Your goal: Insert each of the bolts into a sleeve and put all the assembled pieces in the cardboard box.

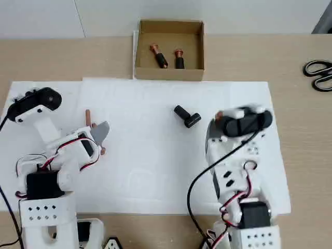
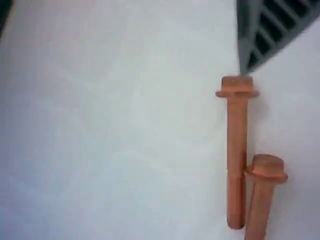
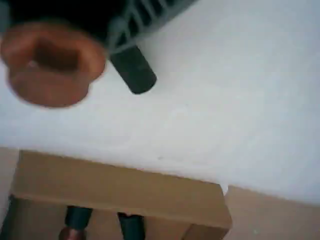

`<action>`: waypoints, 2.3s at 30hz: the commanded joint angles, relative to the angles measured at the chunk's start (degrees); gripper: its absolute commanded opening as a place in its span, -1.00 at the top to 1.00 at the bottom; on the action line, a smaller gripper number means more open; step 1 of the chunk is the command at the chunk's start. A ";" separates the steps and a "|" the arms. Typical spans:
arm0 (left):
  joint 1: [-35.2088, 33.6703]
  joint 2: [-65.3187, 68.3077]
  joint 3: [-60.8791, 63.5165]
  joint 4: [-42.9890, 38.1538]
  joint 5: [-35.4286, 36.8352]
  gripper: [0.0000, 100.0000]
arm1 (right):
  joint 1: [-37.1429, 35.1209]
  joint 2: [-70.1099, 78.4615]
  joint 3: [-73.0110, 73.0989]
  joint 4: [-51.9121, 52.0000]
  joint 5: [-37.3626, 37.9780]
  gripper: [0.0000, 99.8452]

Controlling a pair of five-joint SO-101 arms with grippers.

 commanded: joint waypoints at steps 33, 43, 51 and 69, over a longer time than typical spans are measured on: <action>-0.44 -0.53 -0.66 4.04 -0.35 0.40 | -0.66 106.07 -93.01 -25.45 -0.62 0.99; -0.35 -0.53 2.24 3.96 -0.35 0.40 | -0.48 120.57 -95.12 -36.97 -0.62 0.99; -0.26 -0.53 2.24 3.87 -0.35 0.40 | -0.66 124.88 -95.12 -37.05 -0.88 0.98; -0.09 -0.53 2.24 4.13 -0.35 0.40 | -0.75 126.81 -95.12 -36.62 -0.53 0.63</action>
